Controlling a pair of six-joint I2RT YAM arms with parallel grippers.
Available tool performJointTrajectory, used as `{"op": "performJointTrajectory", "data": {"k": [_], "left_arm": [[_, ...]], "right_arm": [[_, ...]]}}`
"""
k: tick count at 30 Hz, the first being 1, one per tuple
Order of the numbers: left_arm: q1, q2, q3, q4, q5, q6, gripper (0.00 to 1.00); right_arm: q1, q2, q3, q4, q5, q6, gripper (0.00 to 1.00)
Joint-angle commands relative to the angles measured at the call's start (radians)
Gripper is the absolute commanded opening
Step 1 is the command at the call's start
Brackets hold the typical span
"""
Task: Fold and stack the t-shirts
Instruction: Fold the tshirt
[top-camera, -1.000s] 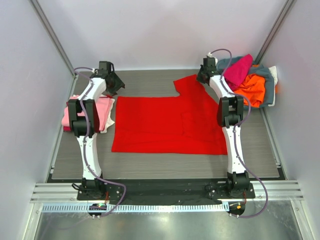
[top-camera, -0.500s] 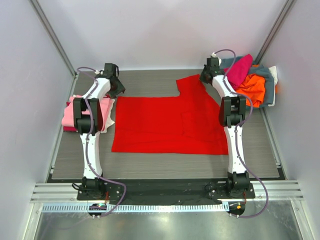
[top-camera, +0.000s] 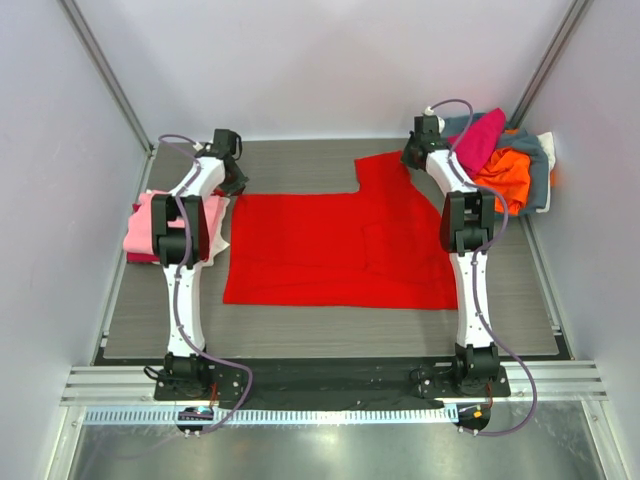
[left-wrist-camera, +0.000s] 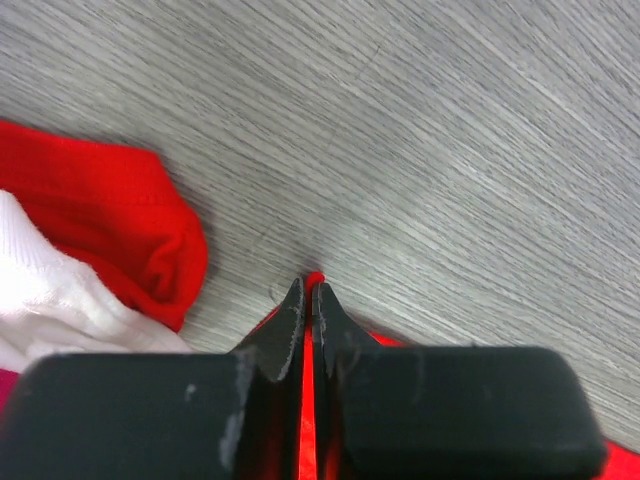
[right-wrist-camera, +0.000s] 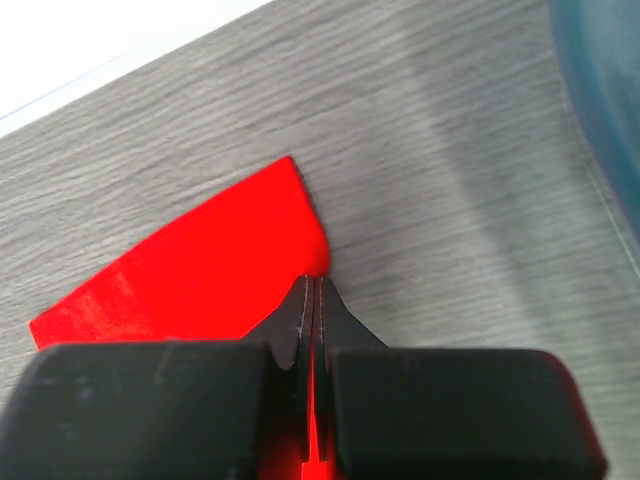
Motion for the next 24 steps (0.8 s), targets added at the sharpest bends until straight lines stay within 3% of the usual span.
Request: {"op": "performJointTrajectory", "data": {"k": [1, 12, 24], "left_arm": [[0.001, -0.004, 0.017, -0.018, -0.053, 0.026, 0.00], [-0.014, -0.122, -0.074, 0.042, -0.007, 0.043, 0.00], [-0.023, -0.277, -0.215, 0.092, -0.042, 0.044, 0.00]], "right_arm": [[-0.006, -0.112, -0.021, -0.012, 0.032, -0.009, 0.01], [-0.006, -0.289, -0.124, -0.009, -0.021, -0.015, 0.01], [-0.004, -0.541, -0.402, -0.007, -0.056, -0.033, 0.01]]}}
